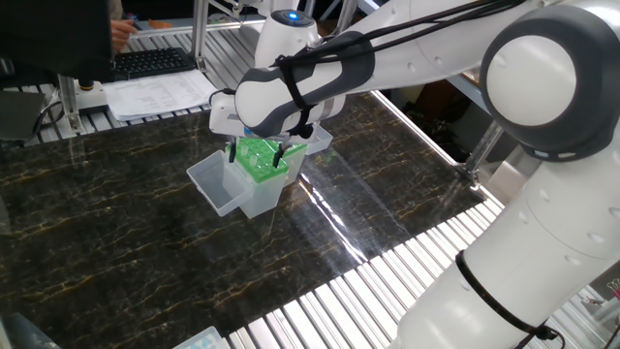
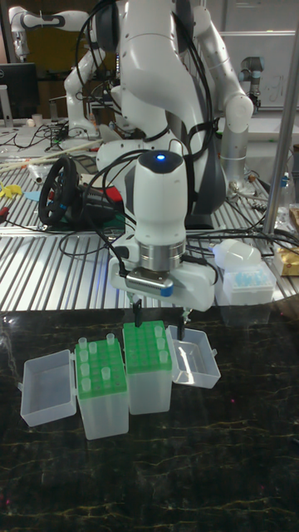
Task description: Transfer all large pipette tips from one holder to another
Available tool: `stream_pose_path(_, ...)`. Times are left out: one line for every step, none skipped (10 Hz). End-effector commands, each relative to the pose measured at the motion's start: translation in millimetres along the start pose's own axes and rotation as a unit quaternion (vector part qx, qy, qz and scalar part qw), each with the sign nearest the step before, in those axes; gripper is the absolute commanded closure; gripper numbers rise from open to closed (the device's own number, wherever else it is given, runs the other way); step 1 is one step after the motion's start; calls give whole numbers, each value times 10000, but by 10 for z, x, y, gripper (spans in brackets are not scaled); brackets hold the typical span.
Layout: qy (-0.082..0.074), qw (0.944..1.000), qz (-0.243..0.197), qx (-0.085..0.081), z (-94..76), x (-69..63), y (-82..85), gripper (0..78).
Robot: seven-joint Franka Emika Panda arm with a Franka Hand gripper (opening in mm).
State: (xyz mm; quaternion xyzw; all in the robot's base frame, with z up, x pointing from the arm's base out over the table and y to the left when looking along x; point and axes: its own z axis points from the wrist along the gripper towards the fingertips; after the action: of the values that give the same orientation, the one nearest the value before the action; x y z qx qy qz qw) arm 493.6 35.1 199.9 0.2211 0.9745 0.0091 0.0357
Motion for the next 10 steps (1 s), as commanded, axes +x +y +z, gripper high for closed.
stream_pose_path(-10,10000,47,-2,-2,2,10,1)
stream_pose_path(-10,10000,47,-2,-2,2,10,763)
stream_pose_path(-10,10000,47,-2,-2,2,10,763)
stream_pose_path(-10,10000,47,-2,-2,2,10,763)
stream_pose_path(-10,10000,47,-2,-2,2,10,763)
stream_pose_path(-10,10000,47,-2,-2,2,10,763)
stream_pose_path(-10,10000,47,-2,-2,2,10,763)
stream_pose_path(-10,10000,47,-2,-2,2,10,763)
stream_pose_path(-10,10000,47,-2,-2,2,10,763)
stream_pose_path(-10,10000,47,-2,-2,2,10,763)
